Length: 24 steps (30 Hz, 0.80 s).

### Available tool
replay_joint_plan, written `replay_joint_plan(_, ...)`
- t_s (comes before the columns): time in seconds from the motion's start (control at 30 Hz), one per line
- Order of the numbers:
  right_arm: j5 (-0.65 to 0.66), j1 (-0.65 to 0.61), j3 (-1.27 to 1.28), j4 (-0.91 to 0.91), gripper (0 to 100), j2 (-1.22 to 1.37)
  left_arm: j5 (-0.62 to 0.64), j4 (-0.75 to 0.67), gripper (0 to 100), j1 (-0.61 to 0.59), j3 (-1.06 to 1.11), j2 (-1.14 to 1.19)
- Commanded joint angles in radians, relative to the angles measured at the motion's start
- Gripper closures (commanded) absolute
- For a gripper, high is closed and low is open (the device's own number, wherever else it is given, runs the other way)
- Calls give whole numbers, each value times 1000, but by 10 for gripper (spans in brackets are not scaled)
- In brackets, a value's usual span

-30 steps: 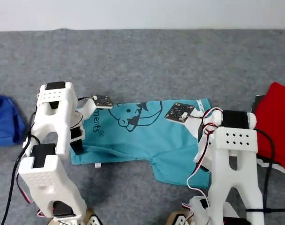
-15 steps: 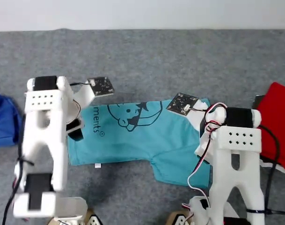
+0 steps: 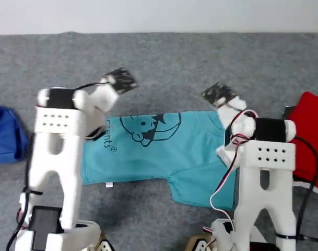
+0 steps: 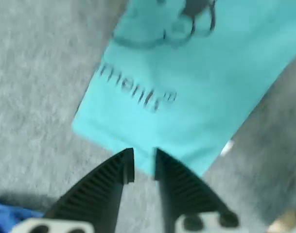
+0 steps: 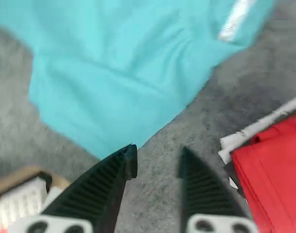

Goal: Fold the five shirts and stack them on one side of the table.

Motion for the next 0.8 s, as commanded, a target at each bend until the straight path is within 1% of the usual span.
replay_joint_plan(0.0, -75, 56, -153, -7, 990, -27, 124, -61, 994, 143, -28, -11)
replay_joint_plan(0.07, -100, 116, -215, -7, 975, -27, 196, -100, 994, 224, -27, -11)
replay_joint_plan(0.13, -121, 185, -279, -7, 991, -27, 259, -138, 994, 298, -27, -9)
replay_joint_plan(0.23, -130, 312, -373, -7, 988, -27, 321, -206, 994, 411, -2, -2)
replay_joint_plan(0.33, -130, 435, -459, -5, 988, -27, 328, -241, 992, 529, 12, 66)
replay_joint_plan(0.5, -130, 611, -552, -5, 988, -27, 328, -239, 991, 697, -33, 238)
replay_joint_plan(0.6, -129, 670, -580, -5, 988, -27, 328, -210, 937, 766, -97, 319)
replay_joint_plan(0.67, -126, 691, -582, -5, 988, -28, 328, -173, 887, 807, -159, 367)
replay_joint_plan(0.77, -124, 716, -582, -5, 988, -28, 328, -140, 848, 862, -234, 417)
